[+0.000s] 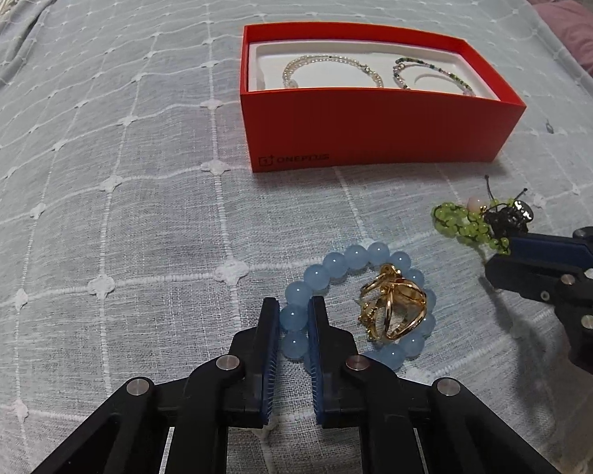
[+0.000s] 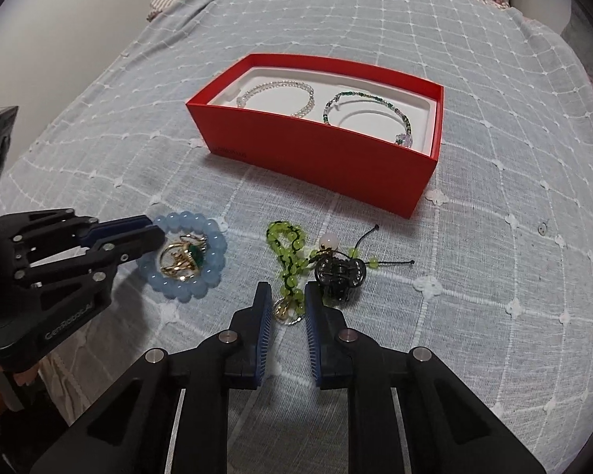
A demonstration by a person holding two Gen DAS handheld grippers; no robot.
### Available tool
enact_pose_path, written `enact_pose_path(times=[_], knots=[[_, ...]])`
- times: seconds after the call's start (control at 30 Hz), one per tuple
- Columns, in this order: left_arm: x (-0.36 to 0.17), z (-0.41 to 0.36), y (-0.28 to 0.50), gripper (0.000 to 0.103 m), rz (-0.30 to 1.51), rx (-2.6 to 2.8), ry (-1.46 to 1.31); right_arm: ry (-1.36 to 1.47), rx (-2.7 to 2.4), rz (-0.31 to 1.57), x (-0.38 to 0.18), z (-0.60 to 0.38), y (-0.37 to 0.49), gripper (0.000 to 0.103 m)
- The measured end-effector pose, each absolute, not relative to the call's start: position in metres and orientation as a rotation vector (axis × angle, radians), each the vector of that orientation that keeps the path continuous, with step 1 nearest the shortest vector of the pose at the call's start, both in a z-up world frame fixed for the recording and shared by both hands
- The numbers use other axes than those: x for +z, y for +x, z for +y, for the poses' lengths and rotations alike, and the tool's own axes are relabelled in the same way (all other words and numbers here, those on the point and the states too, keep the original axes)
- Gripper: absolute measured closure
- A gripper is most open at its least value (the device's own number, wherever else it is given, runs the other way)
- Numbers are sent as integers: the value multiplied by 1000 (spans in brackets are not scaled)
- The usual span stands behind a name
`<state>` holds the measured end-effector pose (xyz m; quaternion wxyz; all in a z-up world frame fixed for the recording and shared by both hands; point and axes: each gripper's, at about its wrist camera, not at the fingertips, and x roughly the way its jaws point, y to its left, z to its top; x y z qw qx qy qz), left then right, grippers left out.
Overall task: Organize jewelry
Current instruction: 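Grasp the light-blue bead bracelet with the left tool while the right tool grasps the green bead bracelet, then carry both bracelets into the red box and open both tools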
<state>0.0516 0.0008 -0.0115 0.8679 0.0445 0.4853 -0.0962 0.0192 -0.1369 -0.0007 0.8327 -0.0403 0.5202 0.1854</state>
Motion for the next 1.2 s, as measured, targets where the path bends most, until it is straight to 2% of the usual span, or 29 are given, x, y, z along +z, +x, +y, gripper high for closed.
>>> enact_pose_path(times=[0.23, 0.37, 1.2], knots=[[-12, 2, 52, 94, 1018, -199, 90, -112, 389, 1105, -8, -131, 28, 85], [-11, 4, 52, 94, 1017, -196, 82, -144, 382, 1084, -4, -127, 25, 93], [48, 32, 44, 94, 864, -270, -117, -2, 457, 925, 72, -148, 1, 93]])
